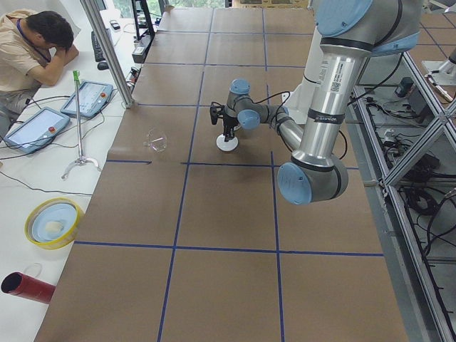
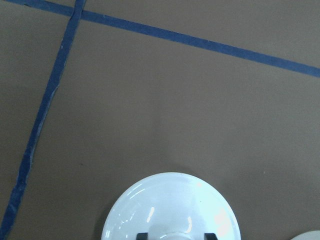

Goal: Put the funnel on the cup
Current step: 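Lift the white lid off the mug and lower it beside the mug, then open the left gripper to release the lid on the table, then move the left gripper to the clear glass funnel and grasp it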

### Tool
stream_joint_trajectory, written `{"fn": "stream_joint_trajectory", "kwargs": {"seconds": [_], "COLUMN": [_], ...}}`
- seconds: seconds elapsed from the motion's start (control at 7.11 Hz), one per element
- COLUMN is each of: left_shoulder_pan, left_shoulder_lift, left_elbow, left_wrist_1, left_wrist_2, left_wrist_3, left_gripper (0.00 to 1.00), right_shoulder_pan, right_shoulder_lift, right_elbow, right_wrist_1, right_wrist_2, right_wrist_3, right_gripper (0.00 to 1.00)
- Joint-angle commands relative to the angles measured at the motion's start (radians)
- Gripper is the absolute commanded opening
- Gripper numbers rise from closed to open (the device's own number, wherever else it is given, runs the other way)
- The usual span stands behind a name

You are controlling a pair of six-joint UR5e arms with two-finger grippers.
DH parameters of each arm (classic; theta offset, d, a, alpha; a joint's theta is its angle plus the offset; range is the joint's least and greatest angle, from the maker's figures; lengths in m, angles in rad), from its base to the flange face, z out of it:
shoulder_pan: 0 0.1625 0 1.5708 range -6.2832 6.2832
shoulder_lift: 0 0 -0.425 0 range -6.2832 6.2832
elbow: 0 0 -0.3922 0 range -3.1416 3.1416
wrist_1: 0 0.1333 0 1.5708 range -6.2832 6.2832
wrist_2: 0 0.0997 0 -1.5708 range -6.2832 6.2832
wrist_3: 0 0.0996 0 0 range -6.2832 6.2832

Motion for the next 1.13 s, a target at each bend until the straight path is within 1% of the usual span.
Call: {"fn": "stream_joint_trajectory", "kwargs": {"seconds": [0.0,0.14,0.28,0.42,0.56,0.7,0.84,0.99], "left_shoulder_pan": [-0.016,-0.042,-0.099,-0.138,-0.169,-0.18,-0.18,-0.187], "left_shoulder_lift": [0.004,-0.014,-0.03,-0.039,-0.045,-0.059,-0.097,-0.138], "left_elbow": [-0.063,-0.075,-0.075,-0.065,-0.028,0.042,0.148,0.273], "left_wrist_1": [0.008,0.009,-0.004,-0.055,-0.177,-0.308,-0.422,-0.51], "left_wrist_2": [-0.012,-0.012,-0.01,-0.004,-0.002,0.045,0.144,0.162], "left_wrist_3": [0.016,0.022,-0.009,-0.172,-0.298,-0.426,-0.541,-0.674], "left_gripper": [1.0,1.0,1.0,1.0,1.0,1.0,1.0,1.0], "right_shoulder_pan": [0.0,0.0,0.0,0.0,0.0,0.0,0.0,0.0], "right_shoulder_lift": [0.0,0.0,0.0,0.0,0.0,0.0,0.0,0.0], "right_elbow": [0.0,0.0,0.0,0.0,0.0,0.0,0.0,0.0], "right_wrist_1": [0.0,0.0,0.0,0.0,0.0,0.0,0.0,0.0], "right_wrist_2": [0.0,0.0,0.0,0.0,0.0,0.0,0.0,0.0], "right_wrist_3": [0.0,0.0,0.0,0.0,0.0,0.0,0.0,0.0], "right_gripper": [1.0,1.0,1.0,1.0,1.0,1.0,1.0,1.0]}}
